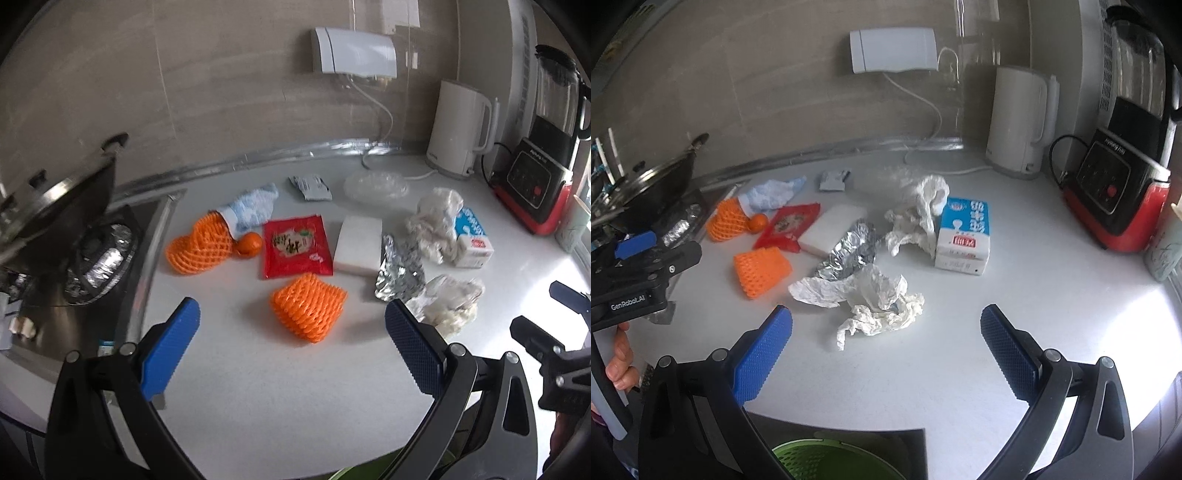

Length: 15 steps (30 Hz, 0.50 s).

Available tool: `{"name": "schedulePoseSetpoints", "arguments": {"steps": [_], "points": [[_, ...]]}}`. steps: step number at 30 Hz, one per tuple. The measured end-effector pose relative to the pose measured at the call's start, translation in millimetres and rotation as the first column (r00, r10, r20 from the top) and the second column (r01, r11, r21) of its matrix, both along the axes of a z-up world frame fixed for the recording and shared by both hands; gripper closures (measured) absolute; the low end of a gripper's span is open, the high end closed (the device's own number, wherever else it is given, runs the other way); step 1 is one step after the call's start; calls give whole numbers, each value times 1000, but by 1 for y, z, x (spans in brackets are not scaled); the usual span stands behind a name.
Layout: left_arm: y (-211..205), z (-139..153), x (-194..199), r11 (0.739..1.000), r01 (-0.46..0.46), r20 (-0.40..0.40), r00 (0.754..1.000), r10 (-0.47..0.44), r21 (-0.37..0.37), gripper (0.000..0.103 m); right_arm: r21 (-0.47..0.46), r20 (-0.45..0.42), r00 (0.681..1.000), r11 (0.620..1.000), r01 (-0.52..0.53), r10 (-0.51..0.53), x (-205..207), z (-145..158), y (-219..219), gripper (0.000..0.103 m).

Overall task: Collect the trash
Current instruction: 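Grasp the crumpled white tissue with the right gripper while left grasps orange net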

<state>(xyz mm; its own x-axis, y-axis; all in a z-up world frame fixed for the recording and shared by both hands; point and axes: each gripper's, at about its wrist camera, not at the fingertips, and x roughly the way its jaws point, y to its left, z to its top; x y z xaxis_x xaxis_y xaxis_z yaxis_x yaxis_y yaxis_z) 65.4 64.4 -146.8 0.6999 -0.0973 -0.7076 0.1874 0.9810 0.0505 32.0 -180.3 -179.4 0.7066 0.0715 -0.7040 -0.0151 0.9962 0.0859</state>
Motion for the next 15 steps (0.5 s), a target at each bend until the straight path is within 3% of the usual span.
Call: {"name": "schedulePoseSetpoints", "arguments": {"steps": [8,10,12,15], "points": [[-13,-49,42,993,119,-82,990,-118,-2,7,60,-62,998,998,-16,20,29,-38,1,2],[-16,-59,50,991,135,-106,985,-135,-11,11,63,-81,997,998,-7,12,38,-46,1,2],[-19,-71,60,988,151,-138,979,-152,-21,22,64,-88,996,998,1,4,45,-51,1,2],[-21,-86,70,986,163,-173,971,-165,-24,32,64,-91,996,998,3,3,55,-57,2,2]]}}
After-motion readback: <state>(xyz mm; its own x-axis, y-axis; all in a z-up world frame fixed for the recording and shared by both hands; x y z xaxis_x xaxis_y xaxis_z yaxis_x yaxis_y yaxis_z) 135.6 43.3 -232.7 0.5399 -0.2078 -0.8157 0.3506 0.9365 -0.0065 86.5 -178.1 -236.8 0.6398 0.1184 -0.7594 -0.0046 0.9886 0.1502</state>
